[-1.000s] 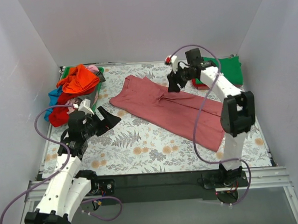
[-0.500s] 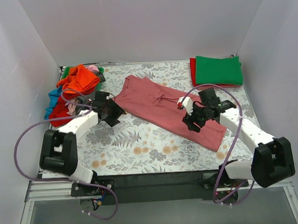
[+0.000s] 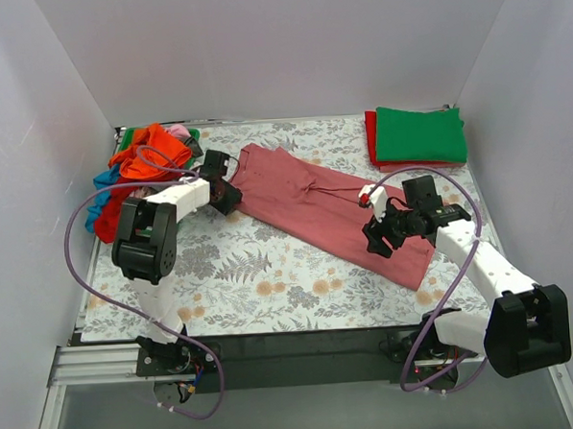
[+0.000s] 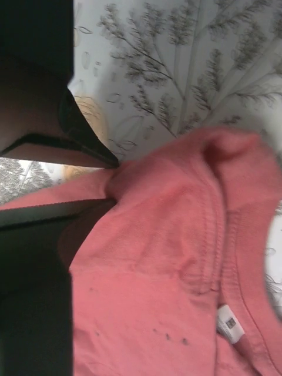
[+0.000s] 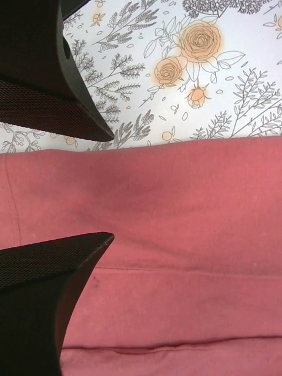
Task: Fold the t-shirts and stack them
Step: Fold the tshirt
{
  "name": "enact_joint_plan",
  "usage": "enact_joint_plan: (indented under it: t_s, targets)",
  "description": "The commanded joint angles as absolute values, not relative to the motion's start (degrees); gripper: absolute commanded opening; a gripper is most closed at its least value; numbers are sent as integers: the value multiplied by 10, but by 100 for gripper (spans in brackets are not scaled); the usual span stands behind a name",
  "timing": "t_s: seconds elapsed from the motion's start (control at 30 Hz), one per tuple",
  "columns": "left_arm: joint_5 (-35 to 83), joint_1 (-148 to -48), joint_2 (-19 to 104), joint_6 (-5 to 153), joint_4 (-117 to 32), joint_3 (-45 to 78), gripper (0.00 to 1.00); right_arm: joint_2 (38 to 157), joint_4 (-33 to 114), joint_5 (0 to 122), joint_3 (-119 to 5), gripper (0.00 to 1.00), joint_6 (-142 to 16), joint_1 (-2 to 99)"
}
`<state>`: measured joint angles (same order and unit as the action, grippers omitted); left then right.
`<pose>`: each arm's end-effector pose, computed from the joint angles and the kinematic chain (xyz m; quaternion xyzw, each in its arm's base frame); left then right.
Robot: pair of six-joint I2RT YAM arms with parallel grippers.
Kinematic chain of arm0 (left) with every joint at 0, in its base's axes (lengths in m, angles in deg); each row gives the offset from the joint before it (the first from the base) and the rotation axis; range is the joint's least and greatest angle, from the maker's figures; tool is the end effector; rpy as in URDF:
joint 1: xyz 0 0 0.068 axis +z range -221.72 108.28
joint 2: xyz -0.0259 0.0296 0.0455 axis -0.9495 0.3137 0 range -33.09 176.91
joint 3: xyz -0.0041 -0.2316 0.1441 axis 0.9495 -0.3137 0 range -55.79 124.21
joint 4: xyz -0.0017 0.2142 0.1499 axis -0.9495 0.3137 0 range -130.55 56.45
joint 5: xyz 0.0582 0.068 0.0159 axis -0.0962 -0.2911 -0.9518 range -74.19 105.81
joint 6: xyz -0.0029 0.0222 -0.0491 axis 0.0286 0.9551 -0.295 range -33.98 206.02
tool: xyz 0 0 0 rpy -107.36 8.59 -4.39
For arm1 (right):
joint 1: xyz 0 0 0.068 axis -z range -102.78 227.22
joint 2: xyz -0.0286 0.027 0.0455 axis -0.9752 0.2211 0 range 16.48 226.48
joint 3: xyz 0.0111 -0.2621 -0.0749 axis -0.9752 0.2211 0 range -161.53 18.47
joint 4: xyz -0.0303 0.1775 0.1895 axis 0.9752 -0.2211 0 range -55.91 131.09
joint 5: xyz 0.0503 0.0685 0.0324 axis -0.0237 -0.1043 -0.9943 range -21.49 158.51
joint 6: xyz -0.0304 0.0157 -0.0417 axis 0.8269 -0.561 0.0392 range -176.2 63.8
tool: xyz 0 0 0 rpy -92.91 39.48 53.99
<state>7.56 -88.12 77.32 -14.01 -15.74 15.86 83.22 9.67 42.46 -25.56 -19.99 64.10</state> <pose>0.3748 -0.1050 0.1566 -0.6596 0.7127 -0.1569 0.1796 0.2175 0.0668 0.2310 -0.4499 0.8134 0.1500 0.3368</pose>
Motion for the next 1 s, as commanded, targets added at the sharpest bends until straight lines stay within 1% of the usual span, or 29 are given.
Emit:
enact_joint_plan:
  t_s: [0.0,0.07,0.17,0.2,0.3,0.5,0.53,0.6,0.63,0.67,0.7,0.73,0.77,0.8,0.83,0.87,0.9,0.97]
  targets:
    - [37,-882,804,-129,-123,187,25,813,109,392,-246,70,-204,645]
    - [39,-882,815,-126,-116,209,13,815,112,383,-242,70,-203,645]
    - [39,-882,834,-114,-111,235,3,820,113,373,-236,70,-203,646]
    - [38,-882,841,-108,-110,257,1,820,113,370,-235,70,-201,646]
    - [27,-881,879,-72,-100,311,0,821,109,359,-235,69,-186,645]
    - [61,-862,1008,-14,-47,521,0,825,71,339,-247,69,-139,626]
    - [75,-857,1027,-2,-27,583,0,825,68,350,-249,69,-132,619]
    - [137,-852,1070,42,-10,636,0,827,60,362,-254,69,-126,588]
    - [179,-846,1077,64,-8,656,6,832,59,384,-256,69,-126,573]
    - [237,-845,1071,100,-9,666,14,834,60,402,-257,69,-129,537]
    - [244,-844,1059,108,-20,656,24,842,62,444,-257,70,-134,518]
    - [247,-844,1036,116,-33,636,41,849,67,464,-257,70,-140,502]
    - [250,-844,1010,130,-50,572,48,856,73,484,-258,70,-160,473]
    - [243,-843,945,138,-90,537,53,874,77,519,-261,70,-170,461]
    - [239,-843,912,152,-110,469,60,882,85,534,-261,70,-187,439]
    - [230,-842,881,152,-122,443,61,889,91,551,-261,70,-197,426]
    - [212,-839,817,167,-139,421,62,905,99,594,-259,70,-206,415]
    - [193,-838,751,183,-151,370,65,921,116,633,-260,70,-224,387]
